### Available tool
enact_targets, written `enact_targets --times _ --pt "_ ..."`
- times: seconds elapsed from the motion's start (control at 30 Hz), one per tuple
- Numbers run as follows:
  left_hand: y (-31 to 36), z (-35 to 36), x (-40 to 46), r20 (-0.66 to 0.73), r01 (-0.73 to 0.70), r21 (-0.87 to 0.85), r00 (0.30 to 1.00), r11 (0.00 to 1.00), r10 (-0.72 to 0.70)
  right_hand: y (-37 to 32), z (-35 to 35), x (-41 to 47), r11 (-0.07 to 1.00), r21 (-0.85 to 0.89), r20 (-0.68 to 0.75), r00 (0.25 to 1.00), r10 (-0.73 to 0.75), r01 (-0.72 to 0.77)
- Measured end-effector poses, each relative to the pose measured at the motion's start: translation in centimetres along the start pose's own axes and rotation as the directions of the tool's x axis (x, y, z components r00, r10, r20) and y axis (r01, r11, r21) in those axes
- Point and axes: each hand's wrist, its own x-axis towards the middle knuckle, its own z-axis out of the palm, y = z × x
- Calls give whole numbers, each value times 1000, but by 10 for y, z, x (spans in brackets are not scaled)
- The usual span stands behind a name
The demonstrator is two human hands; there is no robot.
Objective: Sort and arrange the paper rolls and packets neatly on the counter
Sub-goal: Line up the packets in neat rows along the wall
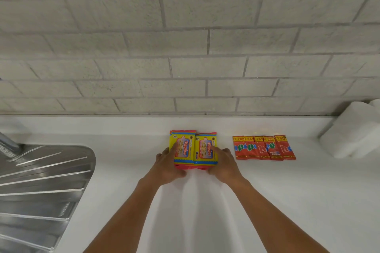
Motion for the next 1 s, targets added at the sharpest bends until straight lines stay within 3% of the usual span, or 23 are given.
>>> enact_targets --times 0.37,0.57,0.7,0.8,1.0 --pt "-15 5 4 -73 8 89 997 996 -1 0 8 2 994 -103 -65 997 -49 43" --pt "1 2 -2 -67 59 186 997 981 -47 2 -1 -4 993 -91 -20 997 -75 73" --pt "29 3 -14 -222 -12 181 974 983 53 10 -24 -19 995 -41 -39 995 -94 92" --pt "62 15 -21 -281 -71 207 951 976 128 29 -44 -31 994 6 -131 985 -109 111" --pt "127 69 -22 -208 -276 237 922 932 326 85 -86 -43 994 -76 -337 936 -102 81"
